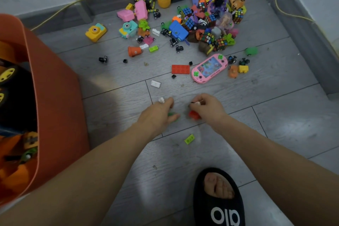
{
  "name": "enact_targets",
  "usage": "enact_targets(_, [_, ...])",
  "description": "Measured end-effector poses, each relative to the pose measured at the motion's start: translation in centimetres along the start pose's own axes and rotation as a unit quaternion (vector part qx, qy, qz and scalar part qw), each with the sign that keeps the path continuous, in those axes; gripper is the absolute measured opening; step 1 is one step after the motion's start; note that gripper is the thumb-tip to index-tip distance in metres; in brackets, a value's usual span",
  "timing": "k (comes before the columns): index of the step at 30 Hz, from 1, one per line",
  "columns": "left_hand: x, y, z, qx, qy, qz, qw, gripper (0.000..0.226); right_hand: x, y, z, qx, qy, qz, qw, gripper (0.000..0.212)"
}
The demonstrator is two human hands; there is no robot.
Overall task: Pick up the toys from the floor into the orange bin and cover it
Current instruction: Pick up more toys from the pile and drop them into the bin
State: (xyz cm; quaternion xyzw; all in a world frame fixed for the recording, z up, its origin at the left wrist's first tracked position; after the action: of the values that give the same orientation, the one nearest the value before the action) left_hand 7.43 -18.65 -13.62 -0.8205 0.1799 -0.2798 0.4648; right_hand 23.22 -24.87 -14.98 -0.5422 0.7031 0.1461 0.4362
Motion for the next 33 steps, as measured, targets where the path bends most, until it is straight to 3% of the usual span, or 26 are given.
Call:
enact_targets(4, [1.0,0.7,0.6,-0.061,0.022,0.050,0.997,0.037,0.0,-0.8,-0.6,-0.025,0.083,0.208,0.974,0.010])
enact_targets(8, [1.5,1.3,1.2,-0.105,0.024,0.096,0.990,0.046,-1.1,-0.6,-1.0,-0.044,0.100,0.271,0.956,0.010])
enact_targets(12, [0.2,0.3,1.4,-0.072,-0.018,0.067,0.995,0.048,-2.0,0.4,-0.8,-0.053,0.112,0.311,0.942,0.009])
enact_targets(18, [-2.6,-3.3,1.2,0.077,-0.094,0.036,0.992,0.046,-3.2,2.1,-0.3,-0.070,0.111,0.285,0.950,0.011])
enact_targets(23, [-2.2,-2.7,2.7,0.014,-0.073,0.088,0.993,0.051,-4.1,3.2,0.5,-0.066,0.102,0.273,0.954,0.018])
enact_targets(29, [0.2,-1.8,3.2,-0.020,-0.018,0.175,0.984,0.078,-4.4,3.1,1.3,-0.058,0.108,0.247,0.961,0.019])
enact_targets(33, [0.6,-1.4,3.0,-0.015,0.020,0.248,0.968,0.068,-4.6,3.2,1.6,-0.057,0.108,0.231,0.965,0.019])
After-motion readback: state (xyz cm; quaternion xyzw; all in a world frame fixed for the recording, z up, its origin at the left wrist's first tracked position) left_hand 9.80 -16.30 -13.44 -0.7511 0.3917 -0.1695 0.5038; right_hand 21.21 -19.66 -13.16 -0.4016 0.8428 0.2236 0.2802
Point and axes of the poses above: each hand's wrist, its own z-axis towards the middle knuckle, its own y-axis out of the palm, x = y × z, the point moved 7 cm from there along z, towards the middle knuckle, and after that the axes turned 10 degrees about z, right-handed, at the moved point
